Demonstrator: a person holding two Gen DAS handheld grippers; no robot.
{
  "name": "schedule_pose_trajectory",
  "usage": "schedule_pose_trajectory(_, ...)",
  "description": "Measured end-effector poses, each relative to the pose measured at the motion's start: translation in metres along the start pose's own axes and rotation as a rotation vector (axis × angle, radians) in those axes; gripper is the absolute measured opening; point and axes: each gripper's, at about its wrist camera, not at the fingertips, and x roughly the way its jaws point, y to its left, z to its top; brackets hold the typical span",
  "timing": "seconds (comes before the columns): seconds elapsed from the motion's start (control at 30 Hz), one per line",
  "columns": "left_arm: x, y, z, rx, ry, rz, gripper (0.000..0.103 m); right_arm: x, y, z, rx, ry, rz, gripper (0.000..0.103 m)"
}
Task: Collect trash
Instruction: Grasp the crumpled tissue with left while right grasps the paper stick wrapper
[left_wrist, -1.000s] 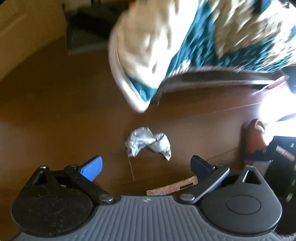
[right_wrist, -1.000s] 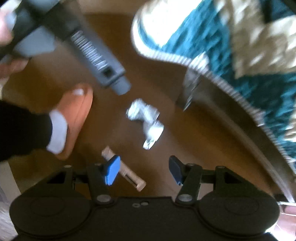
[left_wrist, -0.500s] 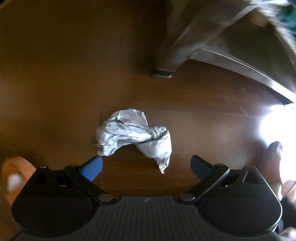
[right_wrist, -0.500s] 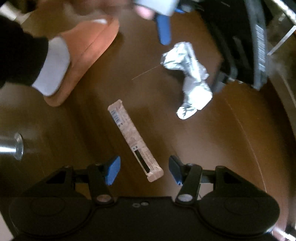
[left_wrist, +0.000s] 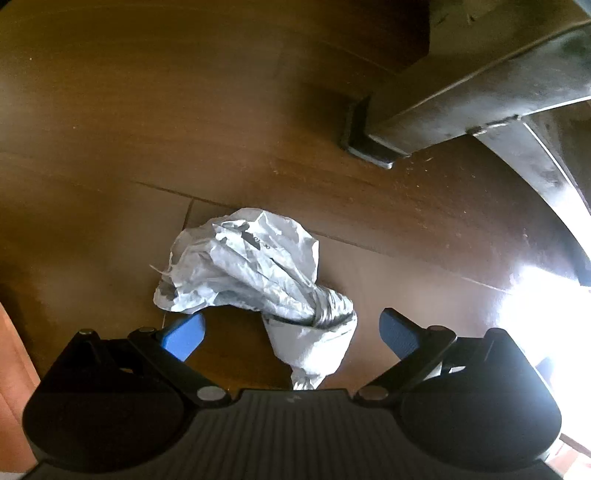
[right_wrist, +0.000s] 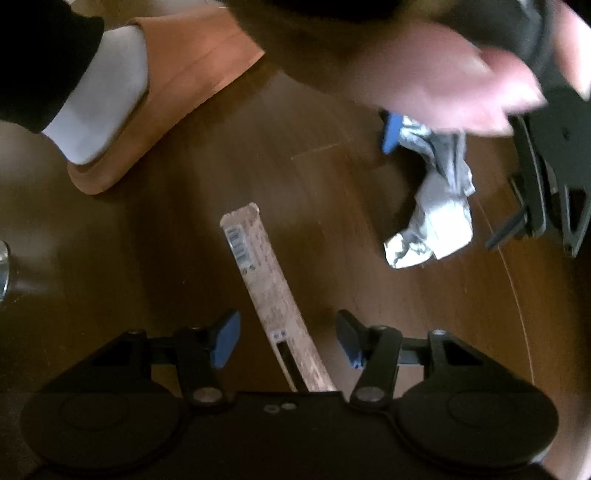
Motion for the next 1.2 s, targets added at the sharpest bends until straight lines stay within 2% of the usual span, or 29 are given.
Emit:
schedule_pose_trajectory(0.07,0.001,-0.002,0.002,0.017,0.004,0.004,0.094,0.005,0.003,0.003,-0.018,0.003,-0.025,0.055)
schedule_pose_trajectory(0.23,-0.002,-0.014,0.0,0.072,-0.013,0.025,0.093,0.012,0.007,0.0,-0.032,0.018,-0.046,0.054)
schedule_pose_trajectory(0.3,0.001,-0.02,-0.004,0.084,-0.025,0.042,0.09,0.015,0.006,-0.004,-0.021,0.029,-0.036,0.053)
schedule_pose_trajectory(0.4,0.002,-0.032,-0.013,0.119,-0.049,0.068,0.079,0.017,0.006,-0.007,0.014,0.025,-0.027,0.051)
schedule_pose_trajectory(0.43,0.002,-0.034,-0.014,0.129,-0.057,0.08,0.073,0.017,0.006,-0.007,0.014,0.022,-0.027,0.046)
schedule_pose_trajectory(0.47,0.001,-0.036,-0.015,0.133,-0.064,0.087,0.068,0.016,0.005,-0.006,0.012,0.016,-0.027,0.034)
schedule_pose_trajectory(0.5,0.0,-0.036,-0.016,0.134,-0.072,0.091,0.065,0.015,0.005,-0.006,0.013,0.012,-0.025,0.028)
schedule_pose_trajectory(0.53,-0.001,-0.037,-0.017,0.133,-0.082,0.096,0.054,0.013,0.003,-0.007,0.014,0.014,-0.032,0.026)
schedule_pose_trajectory(0.7,-0.005,-0.032,-0.014,0.124,-0.089,0.084,0.052,0.011,-0.014,-0.009,0.073,0.044,-0.01,0.023)
schedule_pose_trajectory(0.83,-0.013,-0.02,-0.014,0.09,-0.096,0.096,0.051,0.007,-0.035,-0.023,0.159,0.092,-0.042,0.022)
schedule_pose_trajectory(0.93,-0.023,-0.011,-0.018,0.05,-0.097,0.109,0.051,-0.001,-0.058,-0.032,0.293,0.126,-0.078,0.022)
schedule_pose_trajectory(1.2,-0.078,-0.012,-0.037,0.01,-0.112,0.127,0.052,-0.059,-0.104,-0.036,0.602,0.116,-0.134,0.02)
